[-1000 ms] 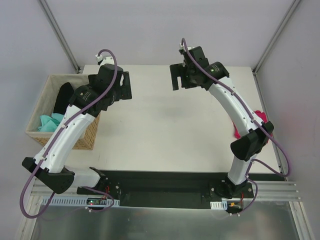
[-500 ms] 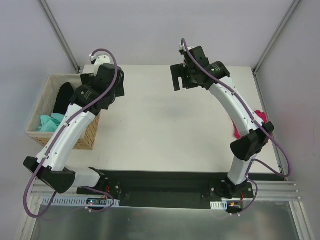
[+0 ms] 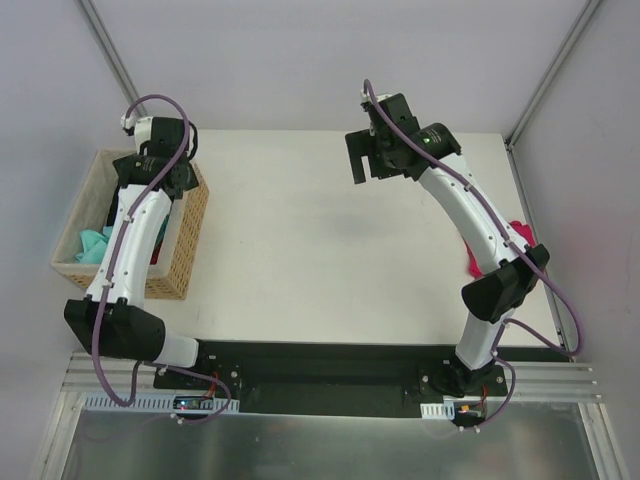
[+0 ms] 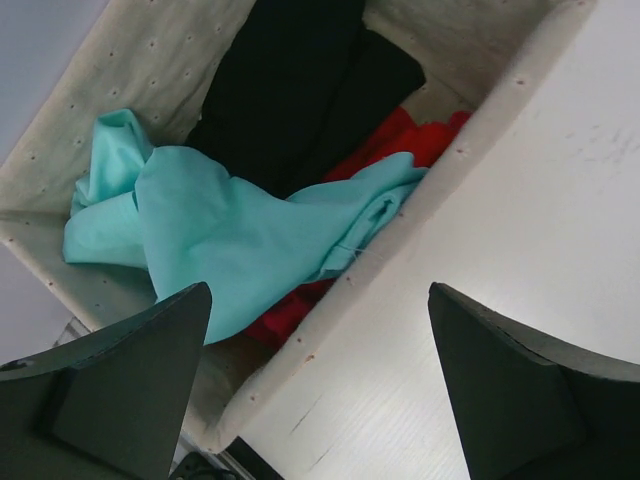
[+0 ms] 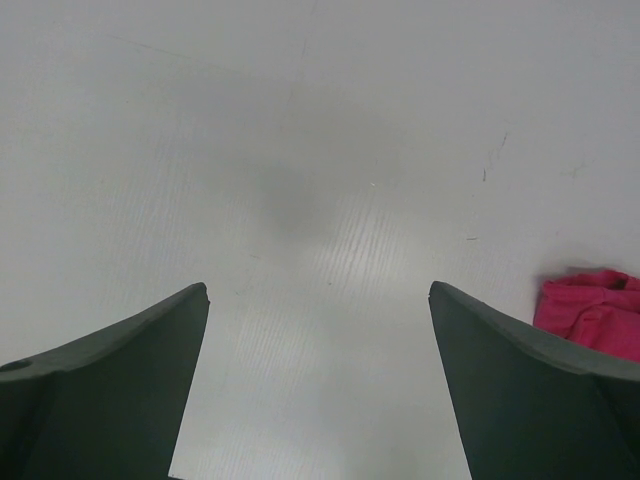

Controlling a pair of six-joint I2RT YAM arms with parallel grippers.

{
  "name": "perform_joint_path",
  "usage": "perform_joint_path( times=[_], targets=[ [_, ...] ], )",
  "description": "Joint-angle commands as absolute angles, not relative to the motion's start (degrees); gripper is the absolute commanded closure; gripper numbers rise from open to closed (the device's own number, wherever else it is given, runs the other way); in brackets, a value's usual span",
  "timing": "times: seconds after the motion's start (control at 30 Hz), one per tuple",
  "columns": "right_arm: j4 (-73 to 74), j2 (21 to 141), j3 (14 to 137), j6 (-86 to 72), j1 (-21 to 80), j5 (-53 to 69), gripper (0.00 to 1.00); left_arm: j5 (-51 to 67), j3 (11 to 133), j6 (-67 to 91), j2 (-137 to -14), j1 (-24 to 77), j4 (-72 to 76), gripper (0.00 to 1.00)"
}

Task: Fold and stack the t-shirts
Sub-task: Grab crumpled tshirt from bin with the left arm

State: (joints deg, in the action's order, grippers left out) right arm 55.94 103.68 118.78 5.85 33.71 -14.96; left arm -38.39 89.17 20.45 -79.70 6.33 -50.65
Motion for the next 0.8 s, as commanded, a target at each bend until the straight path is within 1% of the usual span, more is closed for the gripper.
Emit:
perform_joint_path(
  times=[0.0,0.1,0.2,0.4,0.63,0.7,0.77],
  targets=[
    [58.35,99.84,119.53,7.82,33.49,-18.19,0.04,-36.39,90.88,22.85,-84.36,1.15,-54.75,0.12],
    [61.08,101.24,122.86,8.44,33.57,-18.89,0.04,-34.9,90.97,24.42,-86.13,-2.1,-55.28,0.15],
    [63.02,102.65,125.51,9.14,33.49,-19.51,0.04,-33.66,89.57,26.36,-85.35,-3.86,-55.11,0.16],
    [63.72,104.15,128.22,7.74,33.57,-17.84,0.04,-34.1,83.94,29.0,-79.38,-5.8,-55.11,0.14],
    [64.86,106.52,130.52,7.47,34.8,-17.14,0.04,-32.96,78.49,29.53,-76.82,-6.33,-55.28,0.14],
    [64.86,106.61,130.6,7.56,35.07,-17.31,0.04,-32.44,77.0,29.79,-76.03,-7.03,-55.2,0.2],
    [65.04,106.52,130.34,7.56,35.33,-17.23,0.04,-32.34,76.03,30.06,-75.41,-7.82,-55.28,0.22]
  ],
)
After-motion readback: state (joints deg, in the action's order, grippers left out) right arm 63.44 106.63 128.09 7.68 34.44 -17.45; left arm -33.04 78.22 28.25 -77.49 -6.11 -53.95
